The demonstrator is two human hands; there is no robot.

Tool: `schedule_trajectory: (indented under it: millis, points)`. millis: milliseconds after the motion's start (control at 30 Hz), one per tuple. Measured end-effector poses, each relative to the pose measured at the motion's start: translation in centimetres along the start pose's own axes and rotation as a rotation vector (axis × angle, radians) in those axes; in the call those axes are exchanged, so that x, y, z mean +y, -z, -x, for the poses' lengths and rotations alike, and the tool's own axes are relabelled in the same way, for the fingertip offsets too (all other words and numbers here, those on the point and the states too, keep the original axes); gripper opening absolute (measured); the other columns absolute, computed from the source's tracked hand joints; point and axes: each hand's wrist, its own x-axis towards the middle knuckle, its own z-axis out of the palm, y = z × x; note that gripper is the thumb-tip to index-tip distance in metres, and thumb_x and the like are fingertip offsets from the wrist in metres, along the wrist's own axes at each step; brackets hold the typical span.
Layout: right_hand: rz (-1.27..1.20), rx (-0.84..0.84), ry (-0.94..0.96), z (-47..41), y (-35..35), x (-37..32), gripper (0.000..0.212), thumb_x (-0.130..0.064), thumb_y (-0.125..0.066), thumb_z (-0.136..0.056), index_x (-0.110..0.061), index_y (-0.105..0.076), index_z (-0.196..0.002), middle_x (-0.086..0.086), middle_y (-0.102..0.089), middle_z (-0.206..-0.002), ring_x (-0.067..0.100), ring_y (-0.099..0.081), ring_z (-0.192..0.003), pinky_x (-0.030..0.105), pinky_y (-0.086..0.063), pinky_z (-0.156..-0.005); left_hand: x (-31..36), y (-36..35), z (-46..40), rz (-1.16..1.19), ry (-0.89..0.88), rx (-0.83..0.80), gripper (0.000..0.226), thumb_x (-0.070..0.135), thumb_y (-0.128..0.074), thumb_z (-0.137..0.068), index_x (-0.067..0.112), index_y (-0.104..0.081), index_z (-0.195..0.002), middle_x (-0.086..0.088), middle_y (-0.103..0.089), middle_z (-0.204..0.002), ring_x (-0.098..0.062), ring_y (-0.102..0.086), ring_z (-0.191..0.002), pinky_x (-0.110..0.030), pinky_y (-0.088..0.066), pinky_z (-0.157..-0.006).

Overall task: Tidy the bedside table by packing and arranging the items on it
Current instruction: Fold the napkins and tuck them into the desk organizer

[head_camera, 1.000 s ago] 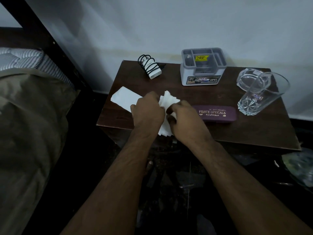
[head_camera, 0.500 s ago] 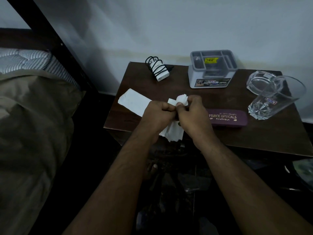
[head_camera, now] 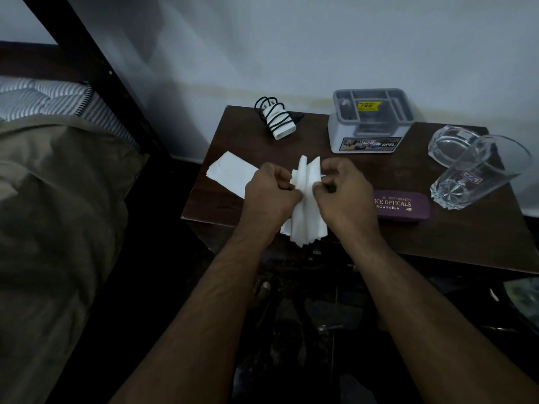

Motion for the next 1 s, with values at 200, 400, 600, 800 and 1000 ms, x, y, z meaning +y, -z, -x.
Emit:
schedule_trajectory:
  millis: [200,400,600,800,1000]
  points:
    - [0.08,0.241,0.177,-0.4,1.6,-0.4,0.031,-0.002,-0.058,-0.094,-0.009,-0.059,-0.125,0.007,-0.07,-0.115,0.021,-0.067,-0.104,0.033,-0.054,-0.089,0.5,0.6,-0.1,0.087,-0.023,0.045,0.032,0.008,-0.071,-0.089,0.01,-0.063,-0.12,-0.002,-0.07,-0.109,-0.017,-0.069,-0.099,-0.022,-0.058,-0.064]
    - [0.052,0.123,0.243,0.2,0.7,-0.8,0.035,-0.004,-0.063,-0.091,-0.011,-0.059,-0.125,0.002,-0.067,-0.112,0.016,-0.064,-0.103,0.03,-0.052,-0.089,1.2,-0.5,0.6,0.144,-0.032,0.01,0.031,0.008,-0.07,-0.087,0.011,-0.068,-0.118,-0.003,-0.072,-0.099,-0.019,-0.073,-0.09,-0.044,-0.065,-0.067]
    - [0.044,0.092,0.169,0.3,0.6,-0.9,0.036,-0.008,-0.064,-0.094,-0.014,-0.058,-0.13,-0.001,-0.071,-0.104,0.014,-0.068,-0.097,0.032,-0.055,-0.086,1.6,-1.1,1.2,0.174,-0.038,-0.054,0.026,0.016,-0.071,-0.089,0.014,-0.07,-0.115,-0.006,-0.073,-0.098,-0.021,-0.075,-0.087,-0.046,-0.065,-0.062]
    - [0.042,0.068,0.184,0.1,0.7,-0.8,0.02,-0.029,-0.061,-0.1,-0.017,-0.071,-0.113,-0.006,-0.076,-0.097,0.008,-0.07,-0.09,0.015,-0.049,-0.077,2.1,-0.7,1.3,0.248,0.01,-0.073,0.03,0.012,-0.052,-0.093,0.018,-0.078,-0.108,-0.008,-0.078,-0.094,-0.021,-0.075,-0.092,-0.035,-0.062,-0.06]
    - [0.06,0.019,0.168,-0.1,0.9,-0.5,0.023,-0.018,-0.065,-0.096,-0.016,-0.07,-0.118,-0.006,-0.075,-0.101,0.005,-0.065,-0.086,0.001,-0.04,-0.067,1.7,-0.4,1.0,0.203,-0.024,-0.066,0.031,0.003,-0.054,-0.094,0.016,-0.079,-0.109,-0.005,-0.077,-0.1,-0.02,-0.075,-0.091,-0.028,-0.058,-0.059]
